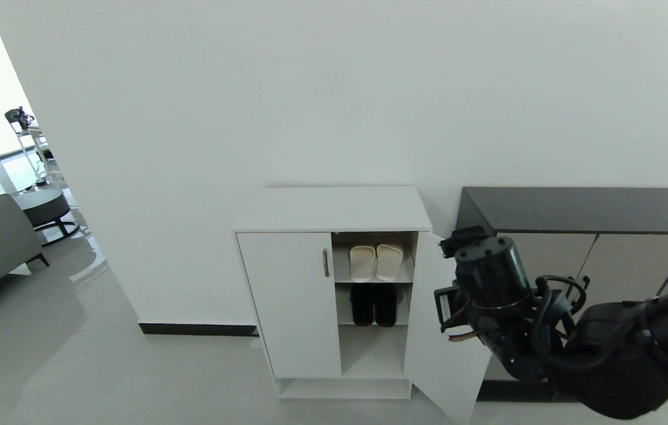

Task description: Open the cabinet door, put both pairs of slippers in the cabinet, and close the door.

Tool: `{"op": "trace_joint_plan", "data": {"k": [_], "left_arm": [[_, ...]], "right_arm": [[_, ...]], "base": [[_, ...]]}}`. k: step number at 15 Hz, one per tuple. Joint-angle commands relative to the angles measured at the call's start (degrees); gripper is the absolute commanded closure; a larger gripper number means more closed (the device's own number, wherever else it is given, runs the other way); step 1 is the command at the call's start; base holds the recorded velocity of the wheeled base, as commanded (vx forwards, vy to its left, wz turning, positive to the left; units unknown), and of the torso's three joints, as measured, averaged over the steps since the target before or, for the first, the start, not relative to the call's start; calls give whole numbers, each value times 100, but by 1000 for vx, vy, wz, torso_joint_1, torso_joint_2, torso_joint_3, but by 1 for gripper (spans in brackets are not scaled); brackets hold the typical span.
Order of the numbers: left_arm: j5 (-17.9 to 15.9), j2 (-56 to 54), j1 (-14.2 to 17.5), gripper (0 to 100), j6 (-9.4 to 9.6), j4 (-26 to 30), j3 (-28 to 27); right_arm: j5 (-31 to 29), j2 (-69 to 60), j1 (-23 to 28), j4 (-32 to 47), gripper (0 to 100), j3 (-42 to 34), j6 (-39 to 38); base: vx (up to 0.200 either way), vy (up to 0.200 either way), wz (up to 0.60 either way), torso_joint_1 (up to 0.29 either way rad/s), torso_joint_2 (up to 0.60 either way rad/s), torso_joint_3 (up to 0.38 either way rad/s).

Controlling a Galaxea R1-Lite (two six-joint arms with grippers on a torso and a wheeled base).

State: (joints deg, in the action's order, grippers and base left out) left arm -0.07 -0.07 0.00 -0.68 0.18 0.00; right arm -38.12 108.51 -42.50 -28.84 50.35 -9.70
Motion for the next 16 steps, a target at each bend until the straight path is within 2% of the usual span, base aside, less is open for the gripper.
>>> {"op": "trace_joint_plan", "data": {"k": [1, 4, 5, 11, 16], "left_arm": [[-1, 7, 0, 100, -2, -1, 0], [-1, 7, 0, 100, -2, -1, 0], [-1, 7, 0, 100, -2, -1, 0], [-1, 7, 0, 100, -2, -1, 0], [-1, 7, 0, 100, -2, -1, 0]], "right_arm": [[85, 294, 787, -447, 100, -16, 320], [560, 513, 1639, -798, 100, 89, 610], [578, 575, 1762, -798, 100, 177, 619], [1105, 1700, 3133, -790, 100, 1337, 768], [1404, 2605, 3678, -790, 100, 2313, 733]], "base": [[0, 0, 0, 0, 0, 0], [0, 0, 0, 0, 0, 0], [0, 0, 0, 0, 0, 0], [0, 0, 0, 0, 0, 0], [0, 0, 0, 0, 0, 0]]}}
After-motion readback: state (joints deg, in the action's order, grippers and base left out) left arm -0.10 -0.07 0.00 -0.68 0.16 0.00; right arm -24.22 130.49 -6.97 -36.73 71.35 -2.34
